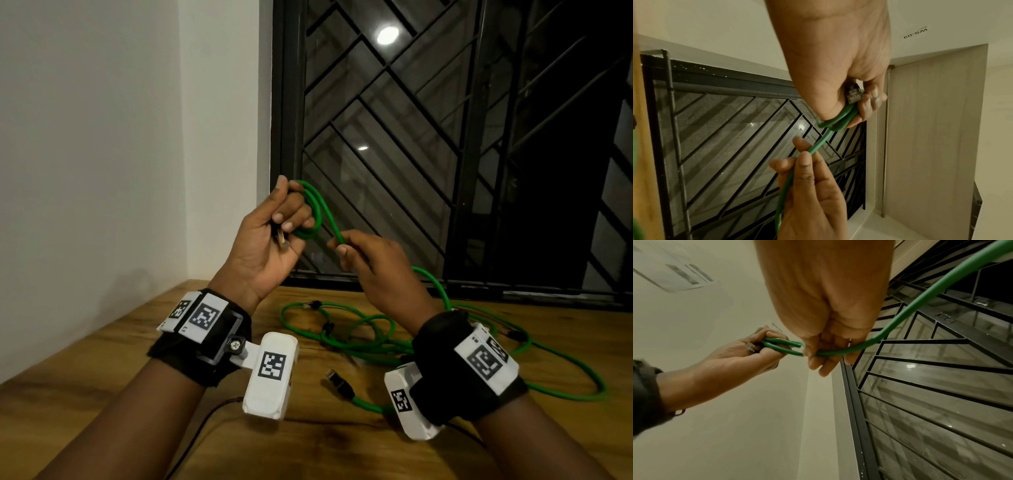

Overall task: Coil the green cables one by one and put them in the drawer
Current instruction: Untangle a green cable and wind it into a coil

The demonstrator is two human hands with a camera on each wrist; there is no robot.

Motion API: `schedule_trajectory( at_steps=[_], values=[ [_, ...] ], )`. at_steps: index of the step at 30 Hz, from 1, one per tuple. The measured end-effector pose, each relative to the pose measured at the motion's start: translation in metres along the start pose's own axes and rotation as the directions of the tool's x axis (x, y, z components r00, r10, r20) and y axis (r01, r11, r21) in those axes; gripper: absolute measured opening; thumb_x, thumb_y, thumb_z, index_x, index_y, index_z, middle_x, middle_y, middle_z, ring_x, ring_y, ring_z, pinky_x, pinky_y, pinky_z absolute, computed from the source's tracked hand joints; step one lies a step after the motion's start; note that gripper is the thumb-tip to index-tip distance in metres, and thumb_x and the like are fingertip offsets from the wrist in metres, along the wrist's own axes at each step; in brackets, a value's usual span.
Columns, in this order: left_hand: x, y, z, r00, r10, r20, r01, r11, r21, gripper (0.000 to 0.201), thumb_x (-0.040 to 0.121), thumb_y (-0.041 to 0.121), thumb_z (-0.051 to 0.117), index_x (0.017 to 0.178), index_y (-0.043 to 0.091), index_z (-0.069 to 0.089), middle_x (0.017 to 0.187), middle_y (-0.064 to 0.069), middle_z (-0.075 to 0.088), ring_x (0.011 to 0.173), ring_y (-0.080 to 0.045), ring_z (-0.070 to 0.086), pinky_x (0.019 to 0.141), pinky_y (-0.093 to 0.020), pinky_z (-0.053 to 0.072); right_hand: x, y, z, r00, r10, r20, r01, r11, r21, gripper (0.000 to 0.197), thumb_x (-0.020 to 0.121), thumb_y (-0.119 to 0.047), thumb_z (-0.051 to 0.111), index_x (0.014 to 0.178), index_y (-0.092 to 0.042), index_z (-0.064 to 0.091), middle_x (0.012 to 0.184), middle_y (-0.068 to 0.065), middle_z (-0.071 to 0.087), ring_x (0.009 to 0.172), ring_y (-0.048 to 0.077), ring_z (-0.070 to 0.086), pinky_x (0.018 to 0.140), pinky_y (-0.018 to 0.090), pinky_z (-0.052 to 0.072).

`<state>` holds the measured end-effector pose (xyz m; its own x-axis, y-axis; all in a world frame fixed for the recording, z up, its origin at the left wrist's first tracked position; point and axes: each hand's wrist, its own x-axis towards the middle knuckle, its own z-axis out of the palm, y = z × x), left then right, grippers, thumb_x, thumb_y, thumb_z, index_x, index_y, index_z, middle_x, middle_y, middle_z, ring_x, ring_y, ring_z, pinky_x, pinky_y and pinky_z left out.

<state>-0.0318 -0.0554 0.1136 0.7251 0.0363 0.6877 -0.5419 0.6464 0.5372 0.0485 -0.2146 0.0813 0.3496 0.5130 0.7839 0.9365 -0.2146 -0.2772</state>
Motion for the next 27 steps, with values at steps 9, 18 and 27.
schedule_trajectory(
  at_steps=[9, 18, 27],
  values=[
    [0.002, 0.010, -0.003, 0.981, 0.133, -0.139, -0.138, 0.990, -0.021, 0.013, 0.098, 0.020, 0.047, 0.092, 0.011, 0.054, 0.062, 0.005, 0.048, 0.060, -0.006, 0.049, 0.074, -0.020, 0.043, -0.006, -0.006, 0.002, 0.990, 0.082, 0.116, -0.081, 0.997, -0.013, 0.020, 0.095, -0.014, 0.066, 0.100, -0.030, 0.055, 0.088, -0.015, 0.065, 0.091, -0.002, 0.065, 0.076, 0.024, 0.051],
    [0.006, -0.003, -0.002, 0.943, 0.304, -0.136, -0.191, 0.828, 0.527, 0.031, 0.104, 0.008, 0.041, 0.128, -0.009, 0.047, 0.105, -0.002, 0.074, 0.103, -0.014, 0.070, 0.083, -0.019, 0.052, -0.011, -0.011, 0.015, 0.974, 0.059, 0.220, -0.033, 0.992, -0.121, 0.044, 0.092, -0.011, 0.069, 0.132, -0.024, 0.057, 0.114, -0.002, 0.065, 0.098, 0.008, 0.062, 0.087, 0.023, 0.053],
    [0.004, -0.006, -0.021, 0.916, 0.397, 0.056, -0.203, 0.340, 0.918, 0.019, 0.104, 0.022, 0.045, 0.111, 0.037, 0.054, 0.121, 0.006, 0.070, 0.136, -0.024, 0.046, 0.116, -0.045, 0.031, -0.007, -0.014, -0.002, 0.990, 0.064, 0.128, -0.038, 0.980, -0.197, 0.010, 0.099, -0.023, 0.061, 0.106, -0.023, 0.068, 0.092, -0.004, 0.072, 0.087, 0.012, 0.068, 0.075, 0.036, 0.057]
  ],
)
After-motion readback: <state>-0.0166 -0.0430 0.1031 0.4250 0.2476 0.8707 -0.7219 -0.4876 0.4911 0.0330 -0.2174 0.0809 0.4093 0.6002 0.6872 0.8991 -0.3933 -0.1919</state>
